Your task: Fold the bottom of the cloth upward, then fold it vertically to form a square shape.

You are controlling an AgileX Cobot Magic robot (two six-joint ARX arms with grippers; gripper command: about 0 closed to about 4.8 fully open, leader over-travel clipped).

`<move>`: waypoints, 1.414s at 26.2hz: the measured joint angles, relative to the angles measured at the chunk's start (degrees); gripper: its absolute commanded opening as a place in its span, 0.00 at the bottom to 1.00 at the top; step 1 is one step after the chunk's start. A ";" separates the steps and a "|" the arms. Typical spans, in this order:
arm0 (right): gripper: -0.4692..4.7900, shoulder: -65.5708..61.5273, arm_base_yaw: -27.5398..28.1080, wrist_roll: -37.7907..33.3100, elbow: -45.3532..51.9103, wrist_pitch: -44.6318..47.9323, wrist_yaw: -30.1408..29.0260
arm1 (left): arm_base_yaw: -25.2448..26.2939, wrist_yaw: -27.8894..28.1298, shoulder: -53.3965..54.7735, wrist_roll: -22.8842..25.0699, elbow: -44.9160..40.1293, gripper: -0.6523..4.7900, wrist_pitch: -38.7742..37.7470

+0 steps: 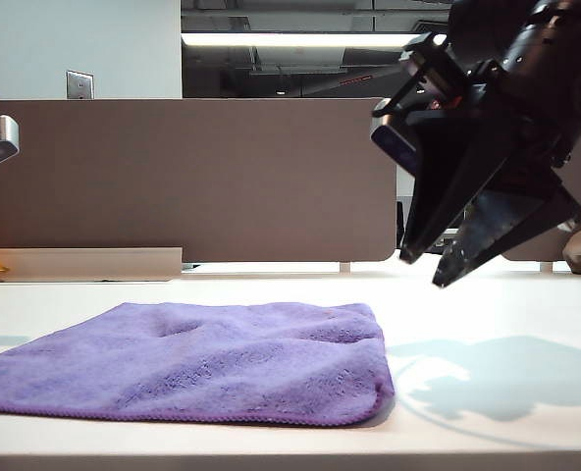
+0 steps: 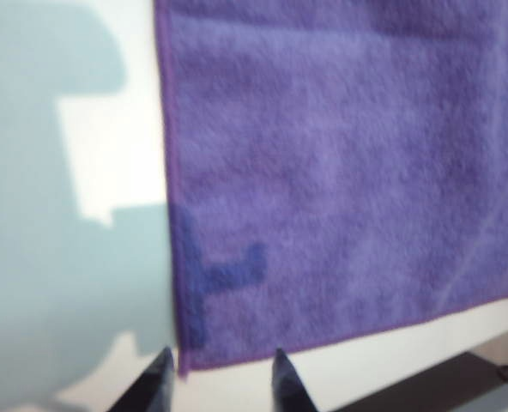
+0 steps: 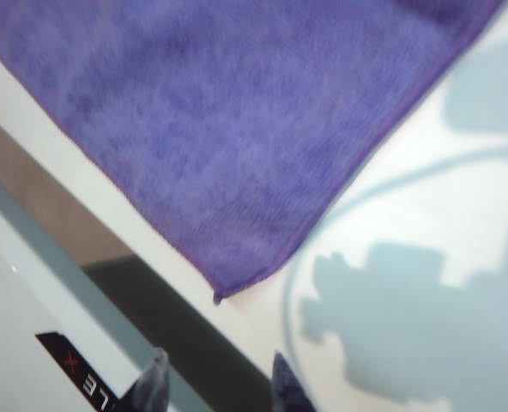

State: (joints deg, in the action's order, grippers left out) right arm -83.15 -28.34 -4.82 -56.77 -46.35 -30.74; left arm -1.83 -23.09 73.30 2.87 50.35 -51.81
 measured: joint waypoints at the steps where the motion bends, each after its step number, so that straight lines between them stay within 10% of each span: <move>1: 0.39 -0.26 -0.57 0.02 0.00 -0.37 0.02 | 0.00 -0.02 -0.02 0.15 0.00 0.38 -0.74; 14: 0.39 -0.39 -6.56 -1.16 3.93 -1.68 3.21 | -0.04 3.72 -0.04 2.29 -0.87 0.38 -7.48; 37: 0.40 -0.48 -6.49 -9.42 6.67 10.14 0.07 | 0.35 3.10 2.64 1.31 -8.41 0.38 4.22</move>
State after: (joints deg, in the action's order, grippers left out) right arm -83.64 -34.83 -14.24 -50.11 -36.21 -30.68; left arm -1.48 -19.99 75.94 4.19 41.93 -47.59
